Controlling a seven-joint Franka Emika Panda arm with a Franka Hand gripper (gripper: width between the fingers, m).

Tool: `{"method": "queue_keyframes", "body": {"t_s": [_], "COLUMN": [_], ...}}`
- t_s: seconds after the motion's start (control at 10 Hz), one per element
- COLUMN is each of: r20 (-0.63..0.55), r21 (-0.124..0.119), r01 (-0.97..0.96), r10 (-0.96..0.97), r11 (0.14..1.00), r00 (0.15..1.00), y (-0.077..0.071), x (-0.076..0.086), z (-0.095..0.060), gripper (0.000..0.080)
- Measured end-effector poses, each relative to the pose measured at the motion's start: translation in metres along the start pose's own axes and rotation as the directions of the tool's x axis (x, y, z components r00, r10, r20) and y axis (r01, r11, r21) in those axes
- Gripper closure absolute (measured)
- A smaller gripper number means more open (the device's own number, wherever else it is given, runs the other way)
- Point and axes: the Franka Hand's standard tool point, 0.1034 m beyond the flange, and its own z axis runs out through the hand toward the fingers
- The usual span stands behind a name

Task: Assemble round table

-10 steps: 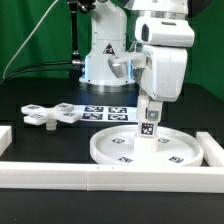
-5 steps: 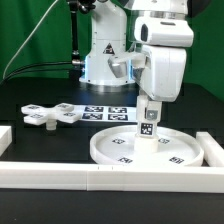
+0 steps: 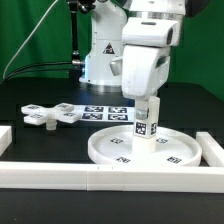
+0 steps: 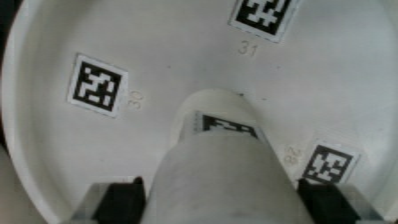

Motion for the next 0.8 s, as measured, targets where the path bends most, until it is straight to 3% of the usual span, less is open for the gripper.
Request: {"method": "queue_keyframes", "body": {"t_s": [0.2,0.4,0.5,0.8], "r20": [0.016,-0.008,-0.038,-0.04], "r21": [0.023,0.027,0.014,0.031], "r01": [-0.278,-0.503,-0.509,-0.68], "r10": [0.278,0.503,0.509,0.681], "r11": [0.96,0.864,0.861,0.732], "r00": [0.96,0.864,0.86,0.731], "y": [-0.0042,-0.0043,-0.0024,-0.0034], "x": [-0.0005,0.0014,0.0033,0.0051], "z": [0.0006,0.0014,0.0013,0.0014], "gripper": [0.0392,0.0392,0.0392,0.0392]}}
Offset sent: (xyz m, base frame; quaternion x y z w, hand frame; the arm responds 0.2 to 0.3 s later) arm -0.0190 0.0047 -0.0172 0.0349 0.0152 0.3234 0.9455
